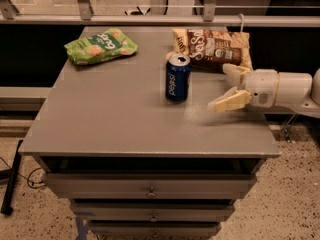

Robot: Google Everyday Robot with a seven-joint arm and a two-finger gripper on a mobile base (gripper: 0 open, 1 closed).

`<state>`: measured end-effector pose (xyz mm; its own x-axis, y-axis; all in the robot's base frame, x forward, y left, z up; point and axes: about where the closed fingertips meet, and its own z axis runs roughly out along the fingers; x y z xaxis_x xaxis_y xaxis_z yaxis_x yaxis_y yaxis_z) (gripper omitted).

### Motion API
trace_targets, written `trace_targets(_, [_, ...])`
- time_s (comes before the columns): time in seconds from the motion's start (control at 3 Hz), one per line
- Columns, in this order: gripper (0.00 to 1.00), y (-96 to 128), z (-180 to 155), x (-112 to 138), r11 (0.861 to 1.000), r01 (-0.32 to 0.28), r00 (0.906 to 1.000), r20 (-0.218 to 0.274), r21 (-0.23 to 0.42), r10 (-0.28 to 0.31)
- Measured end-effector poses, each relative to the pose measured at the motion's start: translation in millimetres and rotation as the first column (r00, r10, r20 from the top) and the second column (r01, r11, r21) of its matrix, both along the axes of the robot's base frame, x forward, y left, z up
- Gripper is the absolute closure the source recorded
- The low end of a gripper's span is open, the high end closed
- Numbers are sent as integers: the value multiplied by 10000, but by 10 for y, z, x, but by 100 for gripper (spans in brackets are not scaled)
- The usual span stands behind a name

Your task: Place pepsi can upright

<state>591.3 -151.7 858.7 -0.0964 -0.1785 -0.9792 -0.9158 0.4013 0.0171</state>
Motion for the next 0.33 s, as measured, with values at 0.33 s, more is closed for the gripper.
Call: trace_targets(0.33, [0,-130,0,-15,9999,-8,10000,-19,-156,8])
